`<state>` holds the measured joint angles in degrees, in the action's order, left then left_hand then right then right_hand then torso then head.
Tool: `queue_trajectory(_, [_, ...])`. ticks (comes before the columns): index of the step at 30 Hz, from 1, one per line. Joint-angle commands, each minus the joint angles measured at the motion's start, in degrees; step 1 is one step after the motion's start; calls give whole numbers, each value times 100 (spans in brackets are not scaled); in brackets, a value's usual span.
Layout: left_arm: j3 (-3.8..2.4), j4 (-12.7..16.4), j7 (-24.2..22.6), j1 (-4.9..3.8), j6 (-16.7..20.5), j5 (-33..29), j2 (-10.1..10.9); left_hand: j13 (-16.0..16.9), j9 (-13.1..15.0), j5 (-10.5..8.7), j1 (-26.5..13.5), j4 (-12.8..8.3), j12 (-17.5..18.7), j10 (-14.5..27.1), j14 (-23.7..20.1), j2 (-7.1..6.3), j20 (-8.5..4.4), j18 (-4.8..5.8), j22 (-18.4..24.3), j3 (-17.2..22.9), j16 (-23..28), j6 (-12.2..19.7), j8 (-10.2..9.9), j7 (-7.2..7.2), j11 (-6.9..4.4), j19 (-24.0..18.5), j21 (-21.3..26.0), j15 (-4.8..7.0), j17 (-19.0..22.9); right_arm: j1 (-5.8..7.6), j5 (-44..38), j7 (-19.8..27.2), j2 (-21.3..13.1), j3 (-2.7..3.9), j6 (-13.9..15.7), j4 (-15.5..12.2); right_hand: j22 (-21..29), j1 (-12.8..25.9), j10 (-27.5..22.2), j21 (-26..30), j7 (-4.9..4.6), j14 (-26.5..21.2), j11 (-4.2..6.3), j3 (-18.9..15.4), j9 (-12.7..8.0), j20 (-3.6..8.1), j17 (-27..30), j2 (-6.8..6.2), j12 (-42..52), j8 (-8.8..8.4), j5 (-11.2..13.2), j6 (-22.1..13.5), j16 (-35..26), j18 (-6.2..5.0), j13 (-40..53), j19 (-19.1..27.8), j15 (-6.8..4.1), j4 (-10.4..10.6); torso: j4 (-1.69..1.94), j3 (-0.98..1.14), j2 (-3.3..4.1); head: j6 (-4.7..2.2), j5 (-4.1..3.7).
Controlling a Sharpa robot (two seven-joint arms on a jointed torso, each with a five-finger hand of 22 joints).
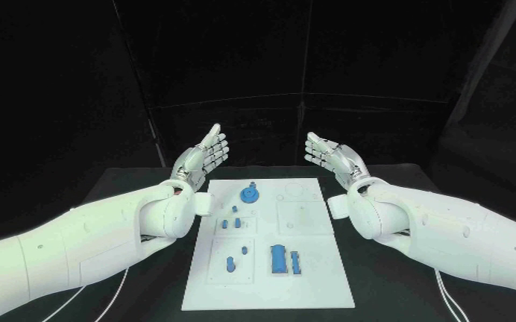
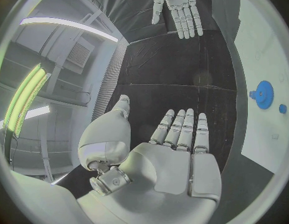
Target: Assemble the parts on the task board
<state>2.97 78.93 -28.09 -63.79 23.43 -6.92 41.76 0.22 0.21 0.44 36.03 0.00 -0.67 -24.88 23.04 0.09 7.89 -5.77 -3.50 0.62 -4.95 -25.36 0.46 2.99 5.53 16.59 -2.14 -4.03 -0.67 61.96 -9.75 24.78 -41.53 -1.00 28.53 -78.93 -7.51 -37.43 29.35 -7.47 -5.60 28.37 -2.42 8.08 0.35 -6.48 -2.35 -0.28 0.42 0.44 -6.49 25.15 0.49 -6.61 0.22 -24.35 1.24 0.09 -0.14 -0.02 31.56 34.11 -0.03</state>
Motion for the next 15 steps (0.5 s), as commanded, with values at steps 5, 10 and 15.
queue_trajectory(5, [-214,815,-152,262,1716,588,213,-22,-21,-44,-1540,0,67,1061,-983,-9,-345,577,350,-62,495,1084,-46,-299,-553,-703,214,403,67,-140,860,451,-250,79,1370,-880,321,1600,-1256,318,560,-1213,242,-342,-35,648,235,28,-42,-44,649,-1070,-49,661,-22,1040,-124,-9,14,2,-38,27,3])
queue_trajectory(10, [-286,1064,-168,349,2021,678,282,-22,-21,-44,-1897,0,67,1308,-1212,-9,-789,577,350,-62,495,1334,-46,-299,-553,-864,214,403,67,-178,970,499,-314,99,1551,-1094,751,1972,-1546,747,560,-1494,242,-808,-35,648,235,28,-42,-44,649,-1323,-49,661,-22,1275,-124,-9,14,2,-38,27,3])
queue_trajectory(15, [-297,1103,-171,363,2069,692,293,-22,-21,-44,-2234,0,67,1545,-1427,-9,-789,577,350,-62,495,1573,-46,-299,-553,-1041,214,403,67,-180,975,502,-316,100,1558,-1103,751,2316,-1814,747,560,-1757,242,-808,-35,648,235,28,-42,-44,649,-1555,-49,661,-22,1499,-124,-9,14,2,-38,27,3])
